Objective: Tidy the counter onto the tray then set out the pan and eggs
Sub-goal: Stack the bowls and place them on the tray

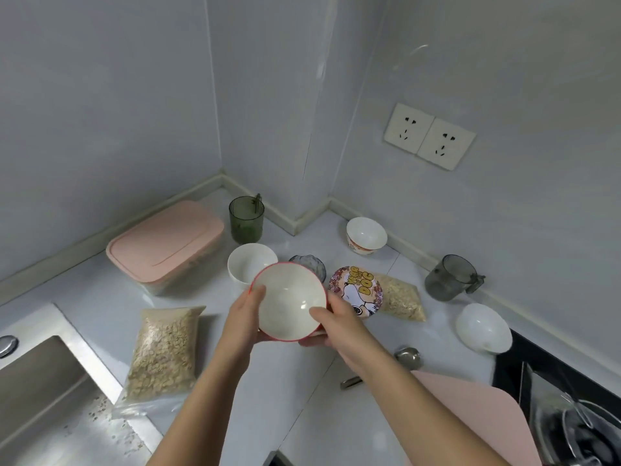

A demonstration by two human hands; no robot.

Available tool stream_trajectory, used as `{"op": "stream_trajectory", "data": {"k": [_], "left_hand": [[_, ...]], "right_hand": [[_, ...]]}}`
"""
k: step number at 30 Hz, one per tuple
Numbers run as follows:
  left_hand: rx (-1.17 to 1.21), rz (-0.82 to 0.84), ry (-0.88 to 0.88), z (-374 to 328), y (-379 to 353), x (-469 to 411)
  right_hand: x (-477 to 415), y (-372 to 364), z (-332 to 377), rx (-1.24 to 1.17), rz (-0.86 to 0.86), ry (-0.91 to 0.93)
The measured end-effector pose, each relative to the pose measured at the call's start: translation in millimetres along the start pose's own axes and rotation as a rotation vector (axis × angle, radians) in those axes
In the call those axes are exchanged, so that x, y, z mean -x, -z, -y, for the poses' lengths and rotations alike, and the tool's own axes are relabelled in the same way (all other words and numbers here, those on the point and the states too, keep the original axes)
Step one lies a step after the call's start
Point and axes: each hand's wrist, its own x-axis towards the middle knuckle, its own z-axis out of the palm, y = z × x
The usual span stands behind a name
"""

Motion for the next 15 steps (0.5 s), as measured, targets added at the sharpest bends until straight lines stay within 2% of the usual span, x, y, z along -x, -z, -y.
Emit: {"op": "stream_trajectory", "data": {"k": [3,7,11,15], "left_hand": [[0.049,-0.048,0.004,-24.6,-17.7,-5.2],[0.102,-0.029,0.026,-53.2,-54.9,-20.0],[0.101,-0.031,0.017,-67.1,-92.6,-43.8],[0.099,-0.052,0.057,-70.9,-120.9,-75.7]], "right_hand": [[4.6,17.4,35.0,0.014,0.051,0.076],[-3.3,50.3,72.5,-0.135,0.051,0.112],[-42.9,91.0,83.8,-0.151,-0.122,0.086],[-107.9,138.8,70.1,-0.188,-0.333,-0.069]]}}
